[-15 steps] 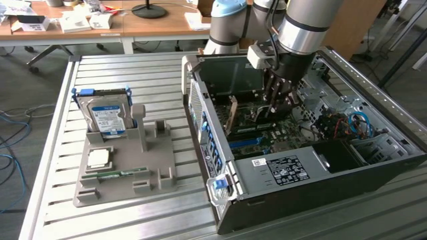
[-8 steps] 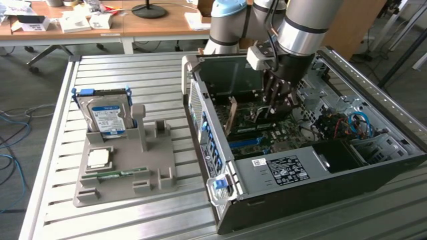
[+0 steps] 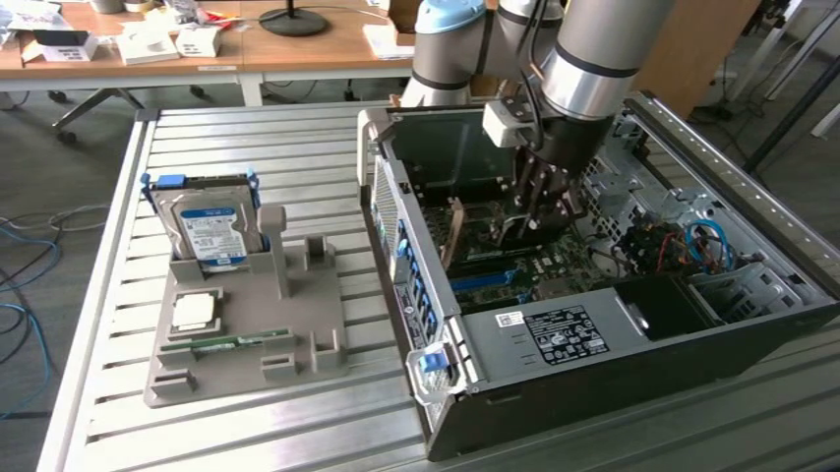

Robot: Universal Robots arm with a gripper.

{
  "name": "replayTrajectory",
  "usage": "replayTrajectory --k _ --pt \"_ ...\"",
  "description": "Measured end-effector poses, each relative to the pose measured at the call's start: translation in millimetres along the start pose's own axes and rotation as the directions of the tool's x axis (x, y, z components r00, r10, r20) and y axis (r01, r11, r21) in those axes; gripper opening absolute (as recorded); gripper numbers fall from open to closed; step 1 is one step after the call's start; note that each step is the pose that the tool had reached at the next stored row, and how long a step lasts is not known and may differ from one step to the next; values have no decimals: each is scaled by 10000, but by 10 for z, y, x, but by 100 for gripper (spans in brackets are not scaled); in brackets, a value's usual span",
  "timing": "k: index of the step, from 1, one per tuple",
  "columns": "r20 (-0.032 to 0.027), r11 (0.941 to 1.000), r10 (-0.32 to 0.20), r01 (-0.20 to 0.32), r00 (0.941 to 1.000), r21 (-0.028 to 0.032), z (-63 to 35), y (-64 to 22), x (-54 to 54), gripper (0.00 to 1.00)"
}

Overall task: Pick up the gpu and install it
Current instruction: 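Insert the gpu into the slot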

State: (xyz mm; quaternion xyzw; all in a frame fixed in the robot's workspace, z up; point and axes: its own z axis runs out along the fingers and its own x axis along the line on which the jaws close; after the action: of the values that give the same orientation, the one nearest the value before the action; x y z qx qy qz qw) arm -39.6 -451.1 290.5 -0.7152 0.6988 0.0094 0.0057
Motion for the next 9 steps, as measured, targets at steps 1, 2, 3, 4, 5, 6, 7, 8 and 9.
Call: replayTrajectory --k 1,2,3,4,5,6,7,8,9 --pt "0 10000 0 0 10000 0 10 1 1 26" --pt "0 10000 0 0 10000 0 20 1 1 26" --pt "-1 10000 0 0 10000 -1 27 1 1 26" --pt "-4 10000 0 0 10000 -2 28 2 2 26" --pt "-8 10000 0 0 10000 -3 28 2 2 26" --pt "-5 10000 1 -1 10000 -1 30 2 5 26" --pt "-3 10000 1 -1 10000 0 31 2 12 26" --pt "-3 10000 1 -1 10000 0 31 2 21 26" --pt "-5 10000 0 0 10000 0 30 2 31 26"
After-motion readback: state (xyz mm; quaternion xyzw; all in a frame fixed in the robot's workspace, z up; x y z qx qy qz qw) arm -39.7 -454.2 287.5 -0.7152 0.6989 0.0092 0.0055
